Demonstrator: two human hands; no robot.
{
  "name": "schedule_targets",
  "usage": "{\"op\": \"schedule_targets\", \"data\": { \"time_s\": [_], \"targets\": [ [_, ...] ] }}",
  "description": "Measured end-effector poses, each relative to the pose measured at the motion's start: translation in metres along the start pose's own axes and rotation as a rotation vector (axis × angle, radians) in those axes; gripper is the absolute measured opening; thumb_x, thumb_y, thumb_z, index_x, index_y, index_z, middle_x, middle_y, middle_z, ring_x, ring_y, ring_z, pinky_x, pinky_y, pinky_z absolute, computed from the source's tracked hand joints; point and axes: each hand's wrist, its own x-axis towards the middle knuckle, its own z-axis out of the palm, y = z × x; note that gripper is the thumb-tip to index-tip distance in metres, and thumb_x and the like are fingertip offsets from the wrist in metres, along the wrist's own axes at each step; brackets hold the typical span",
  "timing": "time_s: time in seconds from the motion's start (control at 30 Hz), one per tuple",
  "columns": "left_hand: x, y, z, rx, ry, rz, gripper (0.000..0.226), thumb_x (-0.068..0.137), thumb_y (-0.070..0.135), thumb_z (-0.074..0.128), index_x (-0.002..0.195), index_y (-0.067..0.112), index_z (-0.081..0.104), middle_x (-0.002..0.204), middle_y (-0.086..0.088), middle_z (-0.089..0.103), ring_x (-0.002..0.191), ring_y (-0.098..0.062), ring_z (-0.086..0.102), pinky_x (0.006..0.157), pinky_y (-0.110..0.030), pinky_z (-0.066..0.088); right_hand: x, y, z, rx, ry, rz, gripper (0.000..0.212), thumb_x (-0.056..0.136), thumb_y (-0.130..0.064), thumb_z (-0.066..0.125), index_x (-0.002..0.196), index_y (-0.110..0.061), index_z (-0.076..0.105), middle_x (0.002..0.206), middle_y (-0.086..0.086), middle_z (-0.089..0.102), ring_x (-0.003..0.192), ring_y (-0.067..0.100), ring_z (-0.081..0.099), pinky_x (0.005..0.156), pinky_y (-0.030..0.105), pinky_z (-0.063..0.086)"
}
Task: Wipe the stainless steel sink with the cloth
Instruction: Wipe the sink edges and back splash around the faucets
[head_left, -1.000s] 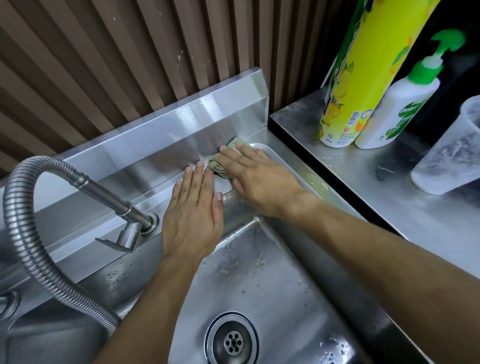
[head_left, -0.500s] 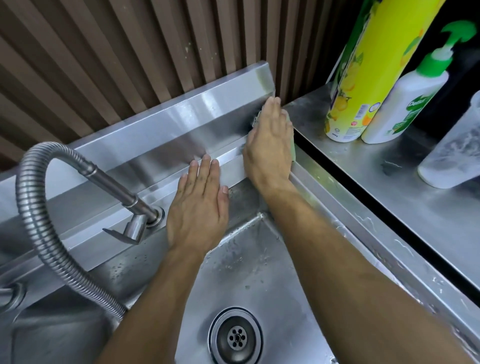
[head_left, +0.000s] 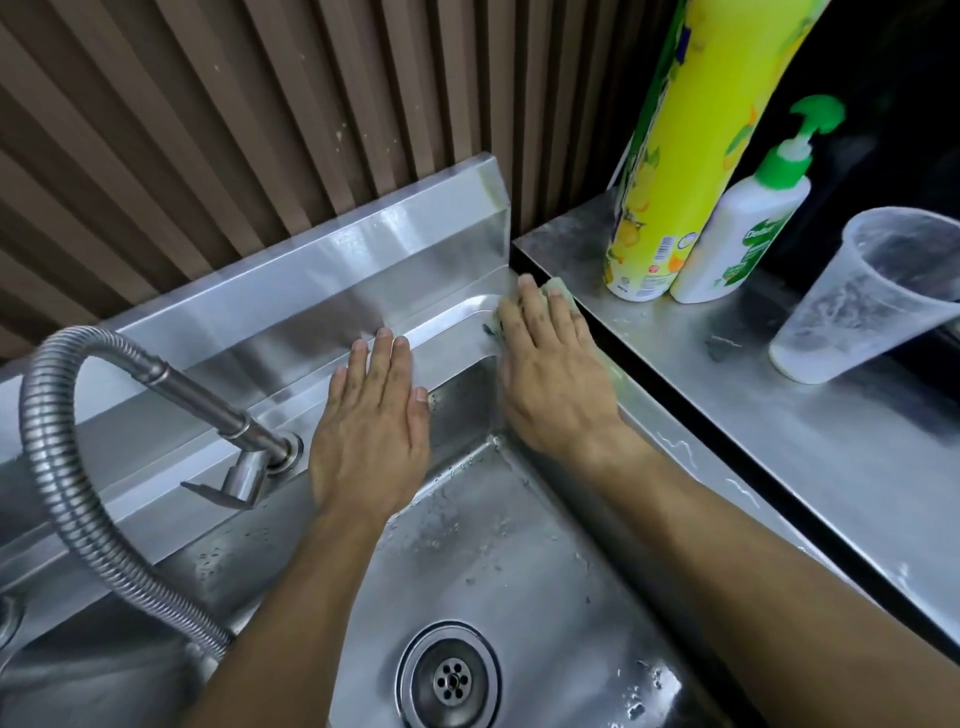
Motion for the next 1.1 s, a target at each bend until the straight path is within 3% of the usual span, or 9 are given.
{"op": "schedule_targets", "data": {
  "time_s": [0.07,0.17,0.37,0.5,0.6,0.7,0.83,1.0,1.1],
  "targets": [
    [0.000,0.000,0.000,-0.006,0.009,-0.004,0.061,0.107,0.039,0.014,0.162,0.014,0.020,0.170,-0.002,0.013,0.159,-0.021,0.007,0.128,-0.038,0.005,0.031,-0.018,0.005,-0.001,-0.013,0.107,0.067,0.102,-0.024,0.032,0.161,0.001,0.013,0.169,0.022,0.011,0.157,0.041,0.010,0.128,0.048,0.011],
    [0.000,-0.001,0.000,-0.012,0.012,0.001,0.061,0.107,0.038,0.015,0.163,0.015,0.020,0.170,-0.002,0.014,0.159,-0.022,0.008,0.128,-0.037,0.004,0.062,-0.037,0.013,0.012,-0.021,0.241,0.071,0.102,-0.026,0.032,0.160,0.005,0.006,0.168,0.025,0.008,0.157,0.041,0.007,0.128,0.048,0.009],
    [-0.002,0.000,-0.002,-0.025,0.007,0.022,0.059,0.107,0.037,0.019,0.162,0.016,0.027,0.170,-0.004,0.018,0.158,-0.027,0.012,0.129,-0.041,0.009,-0.011,-0.001,-0.010,0.026,0.012,0.112,0.063,0.101,-0.031,0.031,0.157,-0.003,0.029,0.164,0.019,0.030,0.150,0.040,0.029,0.123,0.047,0.025],
    [0.000,0.004,-0.008,-0.033,-0.022,-0.001,0.061,0.106,0.036,0.017,0.161,0.014,0.027,0.170,-0.007,0.019,0.158,-0.030,0.012,0.128,-0.042,0.007,-0.075,0.013,-0.021,-0.043,-0.023,0.048,0.058,0.103,-0.027,0.036,0.155,-0.003,0.033,0.165,0.022,0.027,0.153,0.042,0.021,0.125,0.052,0.021],
    [0.008,0.019,-0.016,-0.113,-0.050,0.044,0.060,0.103,0.032,0.022,0.158,0.010,0.034,0.169,-0.009,0.023,0.157,-0.031,0.012,0.127,-0.041,0.007,-0.051,0.003,-0.016,-0.016,0.008,0.062,0.060,0.101,-0.031,0.027,0.153,-0.004,0.038,0.166,0.025,0.021,0.155,0.042,0.016,0.126,0.053,0.017],
    [0.037,0.039,-0.018,-0.180,-0.070,0.174,0.054,0.108,0.027,0.026,0.160,0.013,0.030,0.170,-0.004,0.019,0.158,-0.025,0.008,0.127,-0.037,0.005,-0.018,-0.004,-0.006,0.030,0.028,0.102,0.068,0.100,-0.038,0.016,0.158,-0.006,0.034,0.166,0.022,0.024,0.156,0.040,0.018,0.127,0.049,0.016],
    [0.076,0.051,-0.012,-0.153,-0.152,0.300,0.055,0.110,0.028,0.025,0.163,0.014,0.017,0.172,-0.002,0.010,0.159,-0.019,0.001,0.128,-0.036,0.001,-0.042,0.001,-0.007,-0.012,0.056,0.121,0.066,0.100,-0.030,0.025,0.159,-0.002,0.028,0.165,0.020,0.027,0.154,0.038,0.025,0.125,0.048,0.024],
    [0.075,0.047,-0.007,-0.057,-0.206,0.377,0.062,0.108,0.040,0.010,0.164,0.013,0.008,0.172,-0.004,0.007,0.159,-0.021,0.000,0.129,-0.039,-0.002,-0.084,0.003,-0.018,-0.008,-0.007,0.130,0.063,0.103,-0.031,0.025,0.160,-0.005,0.025,0.169,0.019,0.015,0.158,0.038,0.010,0.128,0.050,0.014],
    [0.077,0.047,-0.008,-0.030,-0.198,0.392,0.062,0.107,0.040,0.006,0.164,0.014,0.007,0.172,-0.004,0.006,0.159,-0.023,0.001,0.129,-0.040,0.000,-0.060,0.000,-0.014,0.004,-0.001,0.167,0.061,0.103,-0.028,0.030,0.159,-0.004,0.029,0.168,0.020,0.019,0.156,0.040,0.015,0.127,0.051,0.015]
  ]
}}
